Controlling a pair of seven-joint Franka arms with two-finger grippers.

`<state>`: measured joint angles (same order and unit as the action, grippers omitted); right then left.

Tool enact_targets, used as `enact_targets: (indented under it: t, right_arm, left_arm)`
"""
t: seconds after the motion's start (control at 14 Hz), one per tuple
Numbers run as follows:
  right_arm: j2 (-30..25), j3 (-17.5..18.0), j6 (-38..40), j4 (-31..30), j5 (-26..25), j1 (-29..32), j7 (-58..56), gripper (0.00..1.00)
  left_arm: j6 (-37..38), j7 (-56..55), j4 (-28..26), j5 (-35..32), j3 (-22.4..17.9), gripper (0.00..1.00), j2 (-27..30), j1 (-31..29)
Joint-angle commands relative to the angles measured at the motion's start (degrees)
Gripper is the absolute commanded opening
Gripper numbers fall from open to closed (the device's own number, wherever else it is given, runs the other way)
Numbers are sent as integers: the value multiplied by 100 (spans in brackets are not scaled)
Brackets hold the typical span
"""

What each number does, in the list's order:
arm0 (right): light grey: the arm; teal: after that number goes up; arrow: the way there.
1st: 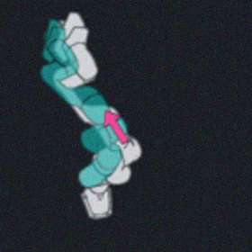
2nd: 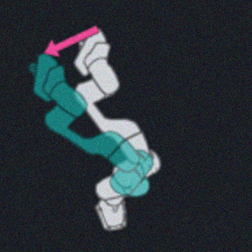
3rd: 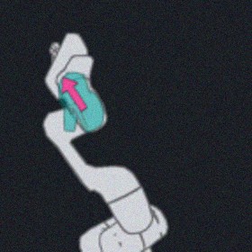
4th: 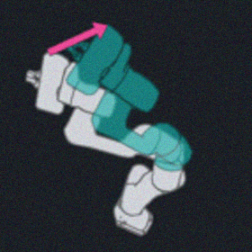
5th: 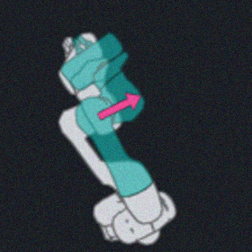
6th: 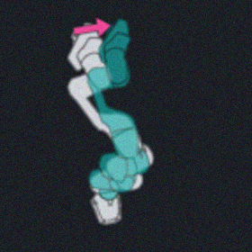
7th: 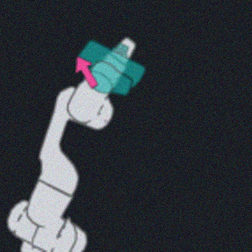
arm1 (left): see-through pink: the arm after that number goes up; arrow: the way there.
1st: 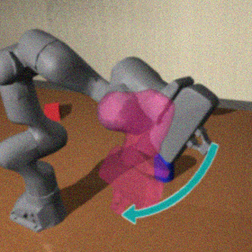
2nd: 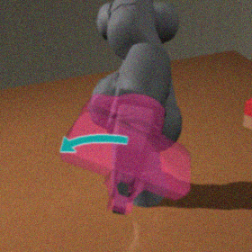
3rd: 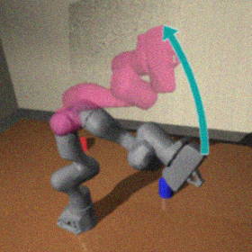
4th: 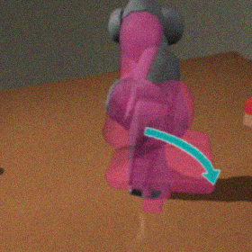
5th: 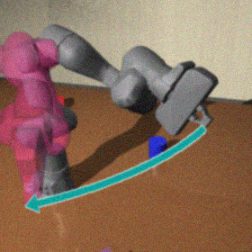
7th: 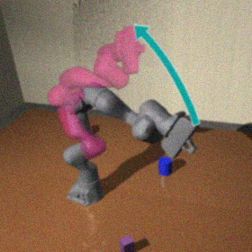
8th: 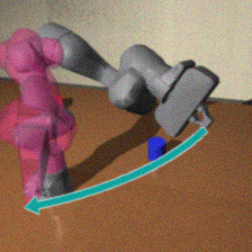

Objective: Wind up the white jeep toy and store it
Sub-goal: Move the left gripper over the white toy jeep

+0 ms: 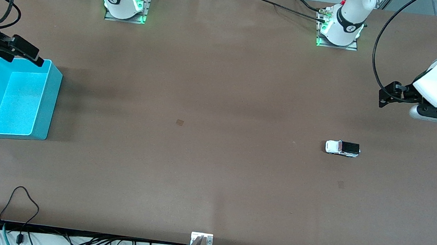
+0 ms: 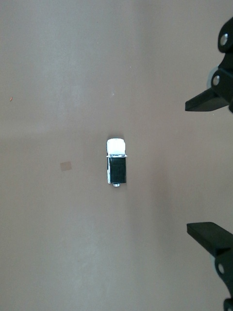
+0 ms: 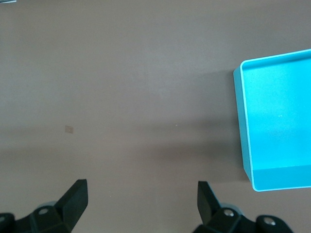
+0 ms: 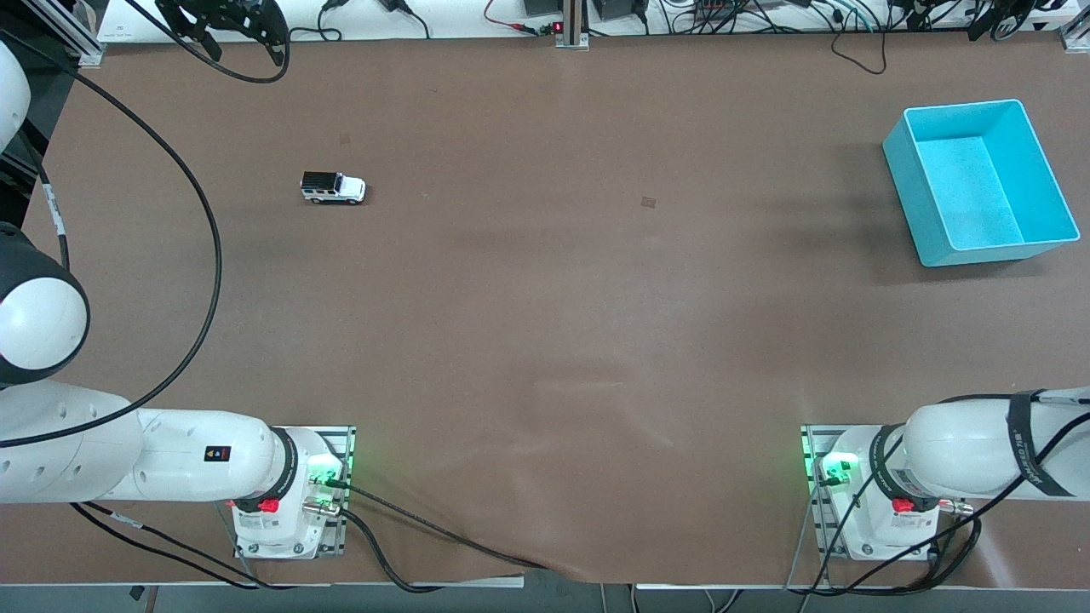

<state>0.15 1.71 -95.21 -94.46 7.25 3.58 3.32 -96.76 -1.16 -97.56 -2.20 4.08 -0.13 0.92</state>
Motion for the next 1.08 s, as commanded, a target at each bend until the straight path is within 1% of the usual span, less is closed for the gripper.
enact_targets:
  t: [0.0, 0.22, 0.29, 0.43, 0.65, 0.79, 1.0]
  right_arm:
    - [38, 13, 91, 129, 75, 29, -94, 100]
    - [55, 13, 64, 138, 66, 29, -103, 100]
    - [55, 22, 56, 138, 84, 20, -103, 100]
    - [55, 31, 56, 208, 66, 20, -103, 100]
    - [134, 22, 56, 288, 75, 38, -112, 100]
    - [135, 22, 56, 288, 75, 38, -103, 100]
    - [117, 39, 91, 288, 14, -6, -242, 100]
  left_arm:
    - [175, 55, 158, 53, 5, 100, -58, 13]
    - [202, -138, 210, 53, 102, 100, -83, 22]
    - [332, -148, 246, 53, 128, 100, -75, 31]
    - [492, -244, 350, 45, 303, 100, -75, 22]
    - [527, -429, 378, 9, 313, 100, -189, 22]
    - [623, -368, 413, -17, 313, 100, -478, -30]
    - [702, -358, 413, 18, 313, 100, -541, -57]
